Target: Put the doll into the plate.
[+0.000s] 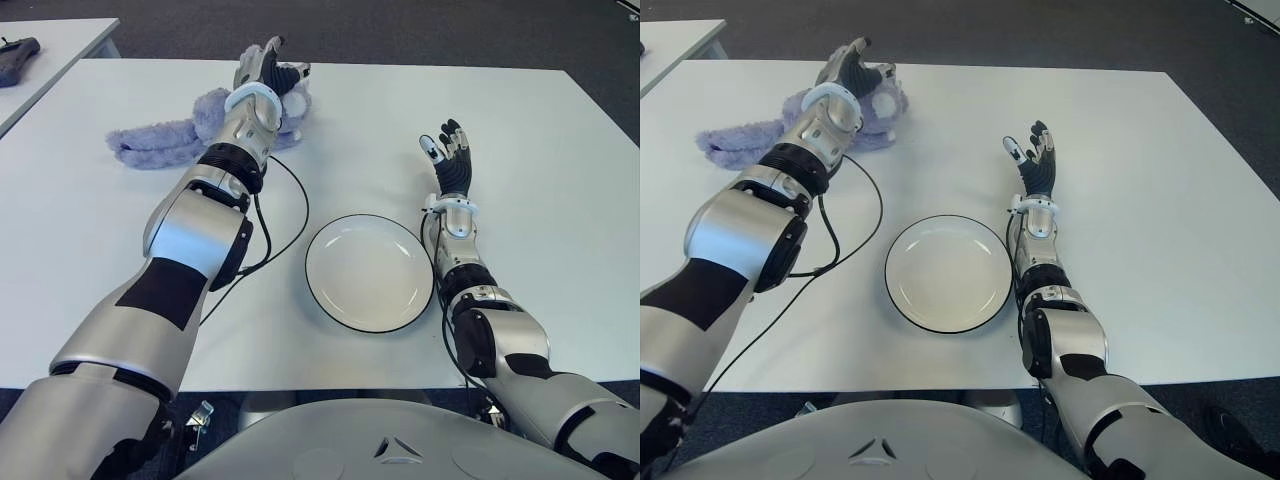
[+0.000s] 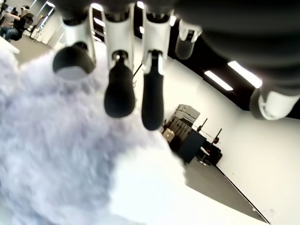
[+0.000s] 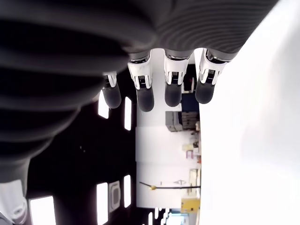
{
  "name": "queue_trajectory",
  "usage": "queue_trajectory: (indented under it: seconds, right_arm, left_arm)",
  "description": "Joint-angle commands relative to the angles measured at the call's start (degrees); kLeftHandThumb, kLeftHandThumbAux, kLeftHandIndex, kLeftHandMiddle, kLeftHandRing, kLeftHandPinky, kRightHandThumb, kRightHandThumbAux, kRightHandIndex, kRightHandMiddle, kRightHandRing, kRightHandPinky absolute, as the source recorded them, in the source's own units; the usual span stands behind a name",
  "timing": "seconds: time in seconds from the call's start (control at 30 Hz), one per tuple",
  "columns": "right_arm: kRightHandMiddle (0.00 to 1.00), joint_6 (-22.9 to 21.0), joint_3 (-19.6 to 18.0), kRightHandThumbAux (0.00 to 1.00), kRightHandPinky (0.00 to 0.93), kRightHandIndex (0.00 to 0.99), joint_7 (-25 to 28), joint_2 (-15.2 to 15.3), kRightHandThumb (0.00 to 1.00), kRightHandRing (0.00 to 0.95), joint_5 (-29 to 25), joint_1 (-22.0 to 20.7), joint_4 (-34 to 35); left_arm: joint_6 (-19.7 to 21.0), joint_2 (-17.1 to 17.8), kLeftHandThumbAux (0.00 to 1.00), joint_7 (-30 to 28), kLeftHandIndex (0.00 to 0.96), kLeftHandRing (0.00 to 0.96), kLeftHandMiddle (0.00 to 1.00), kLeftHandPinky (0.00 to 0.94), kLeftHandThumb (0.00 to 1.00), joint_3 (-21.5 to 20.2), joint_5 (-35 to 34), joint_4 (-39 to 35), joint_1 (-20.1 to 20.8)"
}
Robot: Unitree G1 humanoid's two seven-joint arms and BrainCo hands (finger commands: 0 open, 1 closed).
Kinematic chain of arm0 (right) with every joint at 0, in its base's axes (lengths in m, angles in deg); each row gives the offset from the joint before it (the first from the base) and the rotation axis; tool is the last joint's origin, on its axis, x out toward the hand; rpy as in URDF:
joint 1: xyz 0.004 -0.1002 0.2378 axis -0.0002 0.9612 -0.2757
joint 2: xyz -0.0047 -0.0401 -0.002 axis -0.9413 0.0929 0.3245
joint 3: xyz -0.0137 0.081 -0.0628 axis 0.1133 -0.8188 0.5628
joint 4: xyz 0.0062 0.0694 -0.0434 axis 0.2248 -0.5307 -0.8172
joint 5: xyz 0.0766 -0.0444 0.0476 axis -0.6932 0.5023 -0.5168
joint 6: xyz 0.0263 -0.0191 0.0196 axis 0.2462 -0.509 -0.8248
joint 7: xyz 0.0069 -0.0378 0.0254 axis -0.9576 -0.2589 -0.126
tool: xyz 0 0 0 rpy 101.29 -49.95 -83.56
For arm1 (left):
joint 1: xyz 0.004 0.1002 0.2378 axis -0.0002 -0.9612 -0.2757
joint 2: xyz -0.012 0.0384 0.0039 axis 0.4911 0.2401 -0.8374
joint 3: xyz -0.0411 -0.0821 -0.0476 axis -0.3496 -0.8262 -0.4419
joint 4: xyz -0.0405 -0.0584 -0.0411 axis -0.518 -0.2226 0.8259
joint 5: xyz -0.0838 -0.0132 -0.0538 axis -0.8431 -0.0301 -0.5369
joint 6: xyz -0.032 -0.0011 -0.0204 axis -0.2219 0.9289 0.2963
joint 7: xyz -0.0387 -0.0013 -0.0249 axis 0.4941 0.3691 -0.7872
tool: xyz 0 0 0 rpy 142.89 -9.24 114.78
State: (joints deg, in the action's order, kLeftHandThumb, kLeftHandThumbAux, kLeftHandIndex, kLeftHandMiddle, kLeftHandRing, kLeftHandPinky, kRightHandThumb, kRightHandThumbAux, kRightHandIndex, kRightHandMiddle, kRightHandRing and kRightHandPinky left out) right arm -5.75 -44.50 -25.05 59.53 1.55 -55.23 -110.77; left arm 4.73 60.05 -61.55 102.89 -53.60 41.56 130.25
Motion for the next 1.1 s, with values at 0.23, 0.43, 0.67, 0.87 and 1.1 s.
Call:
queue_trajectory:
  seconds: [0.23, 0.43, 0.67, 0.87, 1.1]
  right_arm:
    - [0.099, -2.82, -1.02, 0.577, 0.021, 0.080, 0.78, -4.75, 0.000, 0.052, -0.89, 21.45, -14.45]
    - [0.099, -2.49, -0.85, 0.591, 0.031, 0.081, 0.31, -4.93, 0.000, 0.054, -0.67, 21.51, -14.43]
    - [0.110, -2.32, -0.93, 0.574, 0.014, 0.086, -0.06, -5.06, 0.000, 0.060, -0.69, 21.54, -14.43]
    - [0.120, -2.39, -0.87, 0.563, 0.016, 0.095, 0.14, -4.94, 0.000, 0.064, -0.64, 21.48, -14.51]
    - [0.111, -2.85, -0.76, 0.571, 0.011, 0.084, 0.24, -4.72, 0.000, 0.062, -0.51, 21.38, -14.65]
  left_arm:
    - [-1.37, -3.45, 0.334, -1.89, 0.002, 0.695, 0.415, 0.847, 0.308, 2.14, 2.15, 3.21, -0.49]
    - [-3.18, -3.04, 0.327, -1.81, 0.021, 0.783, 0.660, 0.842, 0.386, 3.58, 3.26, 3.33, -1.33]
    - [-4.00, -2.50, 0.313, -1.78, 0.048, 0.794, 0.703, 0.829, 0.452, 4.19, 3.14, 3.41, -1.80]
    - [-4.42, -2.17, 0.303, -1.98, 0.069, 0.627, 0.547, 0.683, 0.488, 4.26, 2.92, 3.50, -2.31]
    - [-4.70, -1.95, 0.321, -1.85, 0.148, 0.393, 0.417, 0.439, 0.556, 4.88, 3.21, 3.63, -3.07]
